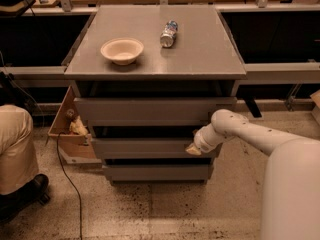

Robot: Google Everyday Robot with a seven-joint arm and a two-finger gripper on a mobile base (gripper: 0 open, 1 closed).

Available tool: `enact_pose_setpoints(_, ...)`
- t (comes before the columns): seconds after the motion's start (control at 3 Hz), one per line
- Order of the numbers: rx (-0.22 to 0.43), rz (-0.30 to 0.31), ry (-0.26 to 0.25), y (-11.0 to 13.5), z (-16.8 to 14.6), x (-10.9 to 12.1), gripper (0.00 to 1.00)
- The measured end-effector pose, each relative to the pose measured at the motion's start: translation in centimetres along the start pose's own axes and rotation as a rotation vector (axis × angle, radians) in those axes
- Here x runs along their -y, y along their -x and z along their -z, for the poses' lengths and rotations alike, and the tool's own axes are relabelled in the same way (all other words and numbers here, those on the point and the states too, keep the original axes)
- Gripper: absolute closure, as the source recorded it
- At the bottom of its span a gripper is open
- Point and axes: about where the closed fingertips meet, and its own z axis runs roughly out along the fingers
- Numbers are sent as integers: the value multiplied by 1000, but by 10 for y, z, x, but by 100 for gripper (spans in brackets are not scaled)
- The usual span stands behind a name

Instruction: Open middle drawer

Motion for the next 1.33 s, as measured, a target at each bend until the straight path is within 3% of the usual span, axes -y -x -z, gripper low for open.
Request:
enact_pose_setpoints(0.33,-5,-2,5,-5,-17,2,0)
enact_pose_setpoints(0.67,-9,14,18,-7,-30,-5,17)
enact_pose_setpoints(1.0,-8,35,29,-10,-27,-16,48)
enact_pose_setpoints(1.33,-8,35,29,-7,-22,-16,73)
